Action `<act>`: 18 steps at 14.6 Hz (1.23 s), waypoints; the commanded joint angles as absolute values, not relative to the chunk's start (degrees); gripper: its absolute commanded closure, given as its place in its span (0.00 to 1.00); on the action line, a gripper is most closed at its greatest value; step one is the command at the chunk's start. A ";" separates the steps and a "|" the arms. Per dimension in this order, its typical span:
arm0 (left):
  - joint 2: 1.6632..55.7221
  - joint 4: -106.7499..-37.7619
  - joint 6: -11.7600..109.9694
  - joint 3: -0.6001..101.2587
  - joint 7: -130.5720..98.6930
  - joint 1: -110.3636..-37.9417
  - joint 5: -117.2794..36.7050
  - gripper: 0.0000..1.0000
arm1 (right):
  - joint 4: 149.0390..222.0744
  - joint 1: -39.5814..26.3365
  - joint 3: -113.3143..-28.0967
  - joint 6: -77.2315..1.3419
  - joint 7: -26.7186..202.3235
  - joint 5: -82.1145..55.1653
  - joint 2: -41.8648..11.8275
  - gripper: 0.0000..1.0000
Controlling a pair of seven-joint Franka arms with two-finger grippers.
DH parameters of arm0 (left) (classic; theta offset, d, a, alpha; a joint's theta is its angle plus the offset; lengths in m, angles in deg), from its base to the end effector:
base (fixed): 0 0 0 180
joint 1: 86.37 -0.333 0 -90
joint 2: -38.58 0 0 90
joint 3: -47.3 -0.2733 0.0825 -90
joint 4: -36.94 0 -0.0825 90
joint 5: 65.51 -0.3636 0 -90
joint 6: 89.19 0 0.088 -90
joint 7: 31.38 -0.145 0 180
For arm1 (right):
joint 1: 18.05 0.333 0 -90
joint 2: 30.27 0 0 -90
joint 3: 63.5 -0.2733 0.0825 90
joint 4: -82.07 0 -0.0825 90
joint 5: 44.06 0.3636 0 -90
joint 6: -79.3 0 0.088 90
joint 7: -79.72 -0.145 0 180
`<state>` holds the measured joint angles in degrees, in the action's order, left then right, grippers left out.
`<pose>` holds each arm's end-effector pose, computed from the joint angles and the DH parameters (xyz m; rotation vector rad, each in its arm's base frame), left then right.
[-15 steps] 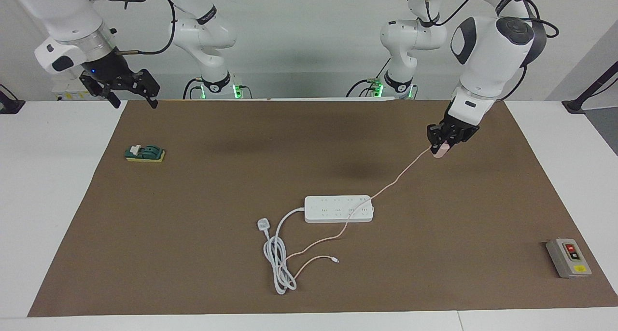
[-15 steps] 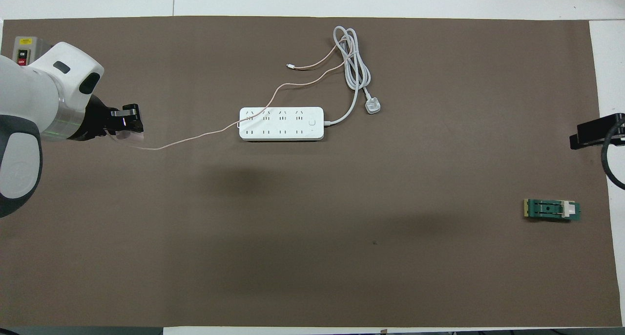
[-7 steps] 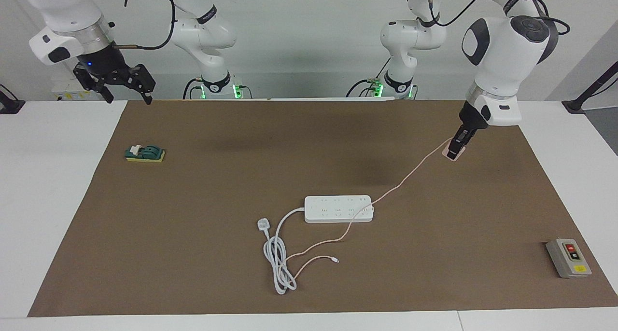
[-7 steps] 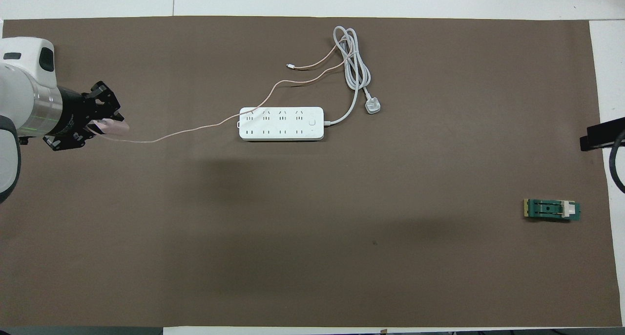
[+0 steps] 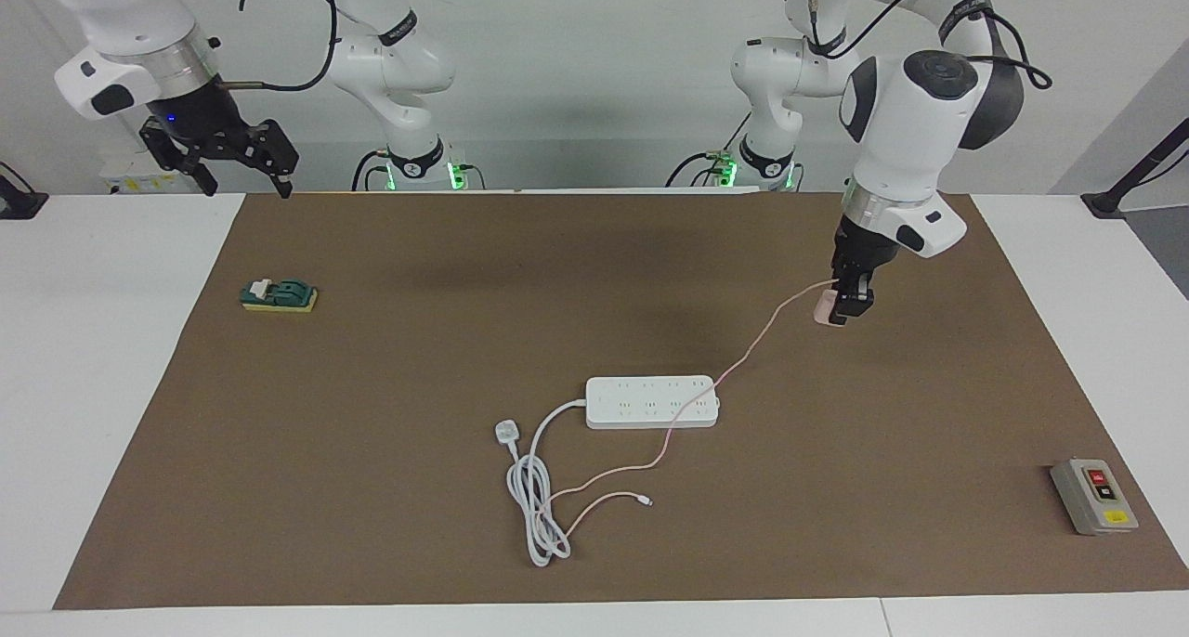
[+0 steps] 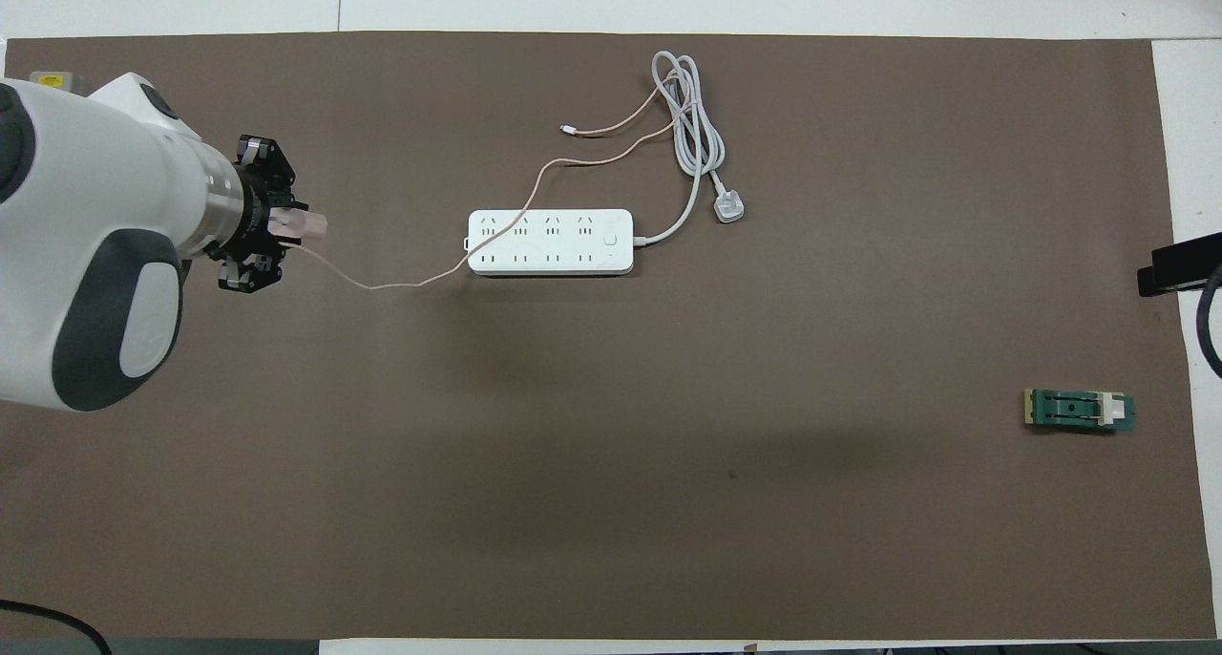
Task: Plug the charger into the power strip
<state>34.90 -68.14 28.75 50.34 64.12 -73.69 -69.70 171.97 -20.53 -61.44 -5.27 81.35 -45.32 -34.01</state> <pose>0.5609 -0.1509 0.4328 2.3584 1.9144 0.2180 0.5038 -0.0439 0.5704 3.1221 -0.0819 -0.0450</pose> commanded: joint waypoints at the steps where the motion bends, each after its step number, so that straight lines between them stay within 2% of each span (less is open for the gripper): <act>1: 30.07 -62.66 29.99 49.76 73.89 -71.69 -72.45 1.00 | 173.30 -20.33 -61.40 -5.95 82.35 -46.00 -35.37 0.00; 5: 27.33 -58.69 32.45 49.24 73.47 -74.58 -75.51 1.00 | 173.39 -20.33 -61.40 -5.78 82.44 -46.00 -35.55 0.00; 8: 22.42 -49.05 31.48 49.15 72.68 -78.01 -77.11 1.00 | 173.21 -20.42 -61.40 -5.69 82.62 -46.00 -35.55 0.00; 10: 20.74 -46.21 31.57 49.24 71.89 -79.69 -77.20 1.00 | 173.21 -20.33 -61.40 -5.60 82.35 -46.00 -35.55 0.00; 14: 18.37 -51.28 37.10 49.32 73.03 -76.44 -77.03 1.00 | 173.21 -20.51 -61.40 -5.51 82.44 -45.91 -35.55 0.00; 18: 21.17 -59.10 37.37 49.32 73.47 -74.25 -77.03 1.00 | 173.21 -20.42 -61.40 -5.60 82.35 -45.91 -35.55 0.00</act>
<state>17.96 -54.18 36.06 49.83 72.41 -75.70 -76.00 171.97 -20.46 -61.45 -5.27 81.35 -45.32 -34.34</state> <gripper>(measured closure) 0.665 0.000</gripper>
